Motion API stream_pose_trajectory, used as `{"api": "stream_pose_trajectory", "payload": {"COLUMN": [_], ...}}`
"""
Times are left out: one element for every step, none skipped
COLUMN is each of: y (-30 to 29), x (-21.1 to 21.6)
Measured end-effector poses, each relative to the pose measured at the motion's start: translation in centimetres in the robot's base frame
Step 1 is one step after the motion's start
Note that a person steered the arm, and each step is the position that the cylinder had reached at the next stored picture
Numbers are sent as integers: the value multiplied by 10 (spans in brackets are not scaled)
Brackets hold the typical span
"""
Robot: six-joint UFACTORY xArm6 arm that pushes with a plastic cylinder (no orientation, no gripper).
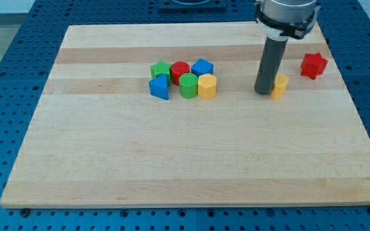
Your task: Slide yellow heart near to the red star
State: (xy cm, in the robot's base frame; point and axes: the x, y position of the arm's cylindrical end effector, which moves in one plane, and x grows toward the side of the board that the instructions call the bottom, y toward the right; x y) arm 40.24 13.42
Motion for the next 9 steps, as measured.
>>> {"api": "stream_pose_trajectory", "payload": {"y": [0, 0, 3, 14, 37, 59, 59, 41, 29], "x": [-15, -18, -19, -22, -22, -22, -22, -22, -13]}}
